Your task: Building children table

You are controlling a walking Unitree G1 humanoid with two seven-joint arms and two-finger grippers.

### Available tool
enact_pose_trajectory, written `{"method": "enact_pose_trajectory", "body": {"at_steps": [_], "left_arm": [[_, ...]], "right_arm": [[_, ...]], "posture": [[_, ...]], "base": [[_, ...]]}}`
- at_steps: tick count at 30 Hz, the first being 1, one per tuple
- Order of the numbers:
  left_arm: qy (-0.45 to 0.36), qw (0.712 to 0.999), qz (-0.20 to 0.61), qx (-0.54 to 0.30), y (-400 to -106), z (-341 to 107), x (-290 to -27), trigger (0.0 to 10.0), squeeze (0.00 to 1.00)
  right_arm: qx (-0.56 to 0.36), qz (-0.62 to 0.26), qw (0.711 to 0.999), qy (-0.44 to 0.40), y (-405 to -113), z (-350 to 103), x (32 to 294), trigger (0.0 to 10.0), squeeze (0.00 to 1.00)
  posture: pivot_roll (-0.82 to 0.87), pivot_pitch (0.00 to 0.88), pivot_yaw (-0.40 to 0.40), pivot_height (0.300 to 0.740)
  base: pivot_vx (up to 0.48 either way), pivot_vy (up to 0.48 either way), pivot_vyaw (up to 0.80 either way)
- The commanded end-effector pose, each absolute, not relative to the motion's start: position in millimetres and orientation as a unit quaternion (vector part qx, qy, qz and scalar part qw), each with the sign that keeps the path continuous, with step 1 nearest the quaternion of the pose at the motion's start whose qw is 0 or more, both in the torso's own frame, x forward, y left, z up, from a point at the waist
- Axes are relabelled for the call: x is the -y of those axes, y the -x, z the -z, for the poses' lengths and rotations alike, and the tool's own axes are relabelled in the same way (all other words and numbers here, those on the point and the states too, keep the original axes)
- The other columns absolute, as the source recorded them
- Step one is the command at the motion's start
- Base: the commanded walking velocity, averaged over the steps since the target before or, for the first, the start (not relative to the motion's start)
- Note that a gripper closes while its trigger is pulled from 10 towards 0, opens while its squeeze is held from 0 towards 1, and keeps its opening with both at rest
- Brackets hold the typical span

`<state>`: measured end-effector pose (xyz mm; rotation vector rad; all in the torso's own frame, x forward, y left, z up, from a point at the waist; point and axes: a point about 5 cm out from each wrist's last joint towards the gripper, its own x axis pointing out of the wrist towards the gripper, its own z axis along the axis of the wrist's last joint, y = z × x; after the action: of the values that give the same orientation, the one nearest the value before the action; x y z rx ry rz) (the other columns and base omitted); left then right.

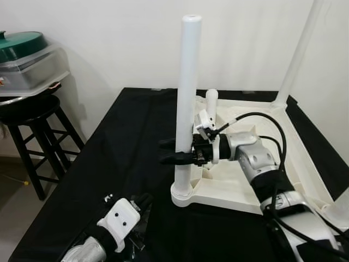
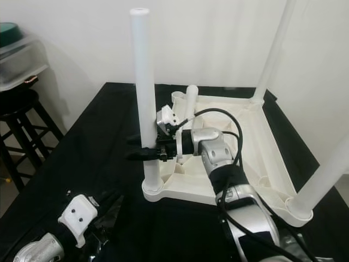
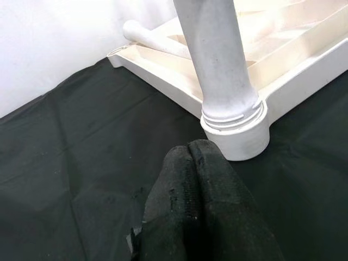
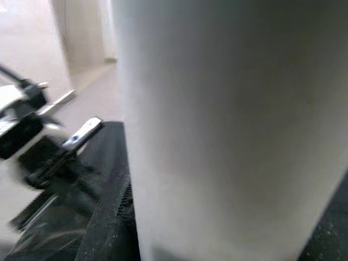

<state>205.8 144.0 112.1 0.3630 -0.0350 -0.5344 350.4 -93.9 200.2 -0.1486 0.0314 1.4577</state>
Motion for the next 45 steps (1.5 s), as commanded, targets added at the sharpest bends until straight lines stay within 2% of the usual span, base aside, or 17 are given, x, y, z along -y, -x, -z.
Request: {"method": "enact_pose_trajectory", "body": {"at_steps": [1, 2, 3, 4, 5, 7, 9, 16, 17, 20, 21, 23, 31, 32, 33, 36, 45], "left_arm": [[-0.182, 0.949, 0.258, 0.013, -204.1, -113.2, -146.8, 10.0, 0.0], [-0.182, 0.949, 0.258, 0.013, -204.1, -113.2, -146.8, 10.0, 0.0], [-0.181, 0.949, 0.257, 0.013, -203.3, -114.2, -148.3, 10.0, 0.0], [-0.181, 0.949, 0.257, 0.013, -203.3, -114.2, -148.3, 10.0, 0.0], [-0.181, 0.949, 0.257, 0.012, -202.9, -115.4, -150.3, 10.0, 0.0], [-0.181, 0.949, 0.258, 0.011, -203.5, -116.2, -152.6, 10.0, 0.0], [-0.182, 0.949, 0.259, 0.009, -205.6, -115.9, -154.9, 10.0, 0.0], [-0.187, 0.947, 0.262, 0.008, -207.8, -115.4, -156.4, 10.0, 0.0], [-0.185, 0.948, 0.258, 0.008, -207.9, -115.4, -156.7, 10.0, 0.0], [-0.186, 0.948, 0.257, 0.008, -207.9, -115.4, -156.6, 10.0, 0.0], [-0.186, 0.948, 0.258, 0.008, -208.1, -115.4, -156.6, 10.0, 0.0], [-0.187, 0.948, 0.258, 0.007, -208.4, -115.3, -156.9, 10.0, 0.0], [-0.189, 0.947, 0.261, 0.005, -209.9, -113.9, -157.2, 10.0, 0.0], [-0.189, 0.947, 0.261, 0.005, -210.2, -113.4, -156.9, 10.0, 0.0], [-0.188, 0.947, 0.26, 0.005, -210.6, -112.7, -156.3, 10.0, 0.0], [-0.189, 0.947, 0.258, 0.006, -211.1, -111.3, -154.7, 10.0, 0.0], [-0.193, 0.945, 0.263, 0.005, -206.5, -108.7, -150.3, 10.0, 0.0]], "right_arm": [[-0.063, -0.602, 0.793, 0.077, -343.8, -164.2, 87.5, 0.0, 0.0], [-0.063, -0.602, 0.793, 0.077, -343.8, -164.2, 87.5, 0.0, 0.0], [-0.068, -0.459, 0.885, 0.026, -342.3, -149.1, 78.8, 0.0, 0.0], [-0.068, -0.459, 0.885, 0.026, -342.3, -149.1, 78.8, 0.0, 0.0], [-0.109, -0.34, 0.934, -0.021, -326.3, -128.1, 75.1, 0.0, 0.0], [-0.115, -0.288, 0.951, -0.007, -309.6, -123.1, 70.0, 0.0, 0.0], [-0.09, -0.308, 0.946, 0.042, -299.1, -129.7, 62.3, 0.0, 0.0], [-0.1, -0.281, 0.952, 0.064, -306.1, -124.6, 68.1, 0.2, 0.0], [-0.102, -0.286, 0.951, 0.05, -304.9, -127.2, 67.1, 10.0, 0.0], [-0.104, -0.293, 0.95, 0.038, -303.6, -128.2, 66.6, 10.0, 0.0], [-0.102, -0.31, 0.945, 0.018, -302.0, -131.3, 65.0, 10.0, 1.0], [-0.096, -0.324, 0.941, 0.0, -298.5, -138.3, 62.8, 10.0, 1.0], [-0.01, -0.497, 0.868, 0.007, -292.9, -177.2, 71.4, 10.0, 1.0], [-0.007, -0.524, 0.852, 0.017, -293.5, -177.8, 74.8, 10.0, 0.36], [-0.007, -0.548, 0.836, 0.035, -296.0, -176.8, 78.6, 10.0, 0.0], [-0.015, -0.606, 0.793, 0.059, -307.2, -173.5, 85.1, 10.0, 0.0], [-0.024, -0.648, 0.758, 0.065, -336.2, -184.7, 89.3, 10.0, 0.0]], "posture": [[0.02, 0.015, -0.007, 0.74], [0.02, 0.015, -0.007, 0.74], [0.02, 0.03, -0.001, 0.74], [0.02, 0.03, -0.001, 0.74], [0.01, 0.04, 0.011, 0.74], [0.0, 0.046, 0.024, 0.74], [-0.03, 0.033, 0.048, 0.74], [-0.01, 0.034, 0.04, 0.74], [0.0, 0.03, 0.04, 0.74], [0.0, 0.03, 0.04, 0.74], [0.0, 0.032, 0.037, 0.74], [0.0, 0.032, 0.037, 0.74], [0.0, 0.023, 0.033, 0.74], [0.0, 0.018, 0.027, 0.74], [0.01, 0.012, 0.022, 0.74], [0.02, 0.003, 0.017, 0.74], [0.04, 0.0, -0.005, 0.74]], "base": [[0.0, 0.0, 0.0], [0.0, 0.0, 0.0], [0.0, 0.0, 0.0], [0.0, 0.0, 0.0], [0.0, 0.0, 0.0], [0.0, 0.0, 0.0], [0.0, 0.0, 0.0], [0.0, 0.0, 0.0], [0.0, 0.0, 0.0], [0.0, 0.0, 0.0], [0.0, 0.0, 0.0], [0.0, 0.0, 0.0], [0.0, 0.0, 0.0], [0.0, 0.0, 0.0], [0.0, 0.0, 0.0], [0.0, 0.0, 0.0], [0.0, 0.0, 0.0]]}}
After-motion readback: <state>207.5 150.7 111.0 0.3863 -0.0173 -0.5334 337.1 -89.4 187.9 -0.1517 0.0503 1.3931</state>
